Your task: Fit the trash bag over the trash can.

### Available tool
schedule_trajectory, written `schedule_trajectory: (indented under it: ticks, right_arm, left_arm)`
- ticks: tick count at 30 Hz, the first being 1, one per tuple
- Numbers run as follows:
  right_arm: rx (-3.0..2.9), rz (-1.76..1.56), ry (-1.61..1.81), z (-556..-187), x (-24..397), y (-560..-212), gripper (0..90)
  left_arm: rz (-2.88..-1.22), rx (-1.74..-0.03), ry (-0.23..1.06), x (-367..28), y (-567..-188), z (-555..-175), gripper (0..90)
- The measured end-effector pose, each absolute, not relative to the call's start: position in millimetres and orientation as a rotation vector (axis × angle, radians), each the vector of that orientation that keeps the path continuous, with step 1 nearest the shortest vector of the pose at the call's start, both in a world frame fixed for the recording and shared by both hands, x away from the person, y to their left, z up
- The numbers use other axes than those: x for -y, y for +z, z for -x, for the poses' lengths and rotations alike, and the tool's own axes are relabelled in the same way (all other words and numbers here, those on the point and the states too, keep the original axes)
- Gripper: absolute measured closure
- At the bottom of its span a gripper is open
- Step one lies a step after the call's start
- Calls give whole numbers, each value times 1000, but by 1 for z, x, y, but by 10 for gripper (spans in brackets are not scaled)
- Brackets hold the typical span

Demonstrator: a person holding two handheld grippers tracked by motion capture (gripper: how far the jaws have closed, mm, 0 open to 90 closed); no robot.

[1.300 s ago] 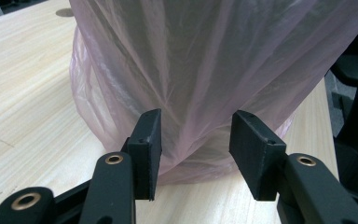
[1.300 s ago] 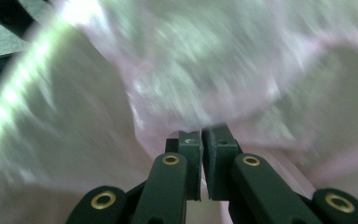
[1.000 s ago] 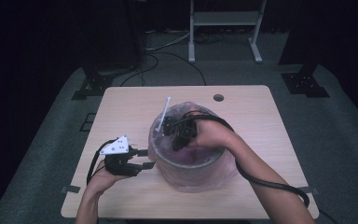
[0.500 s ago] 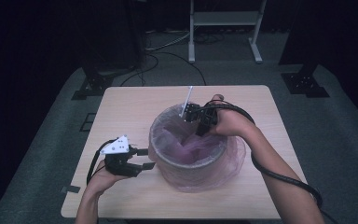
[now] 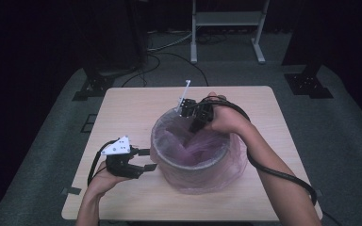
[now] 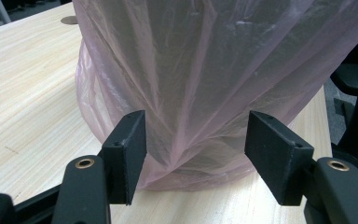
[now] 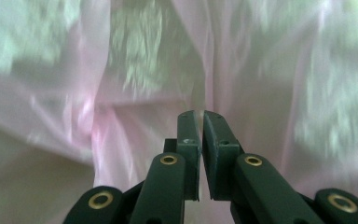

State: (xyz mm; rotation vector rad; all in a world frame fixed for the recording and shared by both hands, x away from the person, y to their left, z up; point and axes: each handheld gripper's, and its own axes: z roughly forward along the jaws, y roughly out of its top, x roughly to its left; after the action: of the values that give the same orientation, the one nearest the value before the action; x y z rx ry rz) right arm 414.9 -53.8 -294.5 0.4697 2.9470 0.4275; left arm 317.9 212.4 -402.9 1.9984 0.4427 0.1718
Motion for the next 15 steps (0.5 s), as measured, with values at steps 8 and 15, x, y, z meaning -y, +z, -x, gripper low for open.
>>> schedule_trajectory:
  ticks: [8, 15]
  right_arm:
    - [-2937, -495, 440, -439, 33, -295, 853]
    - [-2937, -424, 501, -414, 37, -284, 829]
  left_arm:
    - [-1989, -434, 163, -211, -402, -319, 359]
    - [-1985, -439, 173, -215, -400, -320, 342]
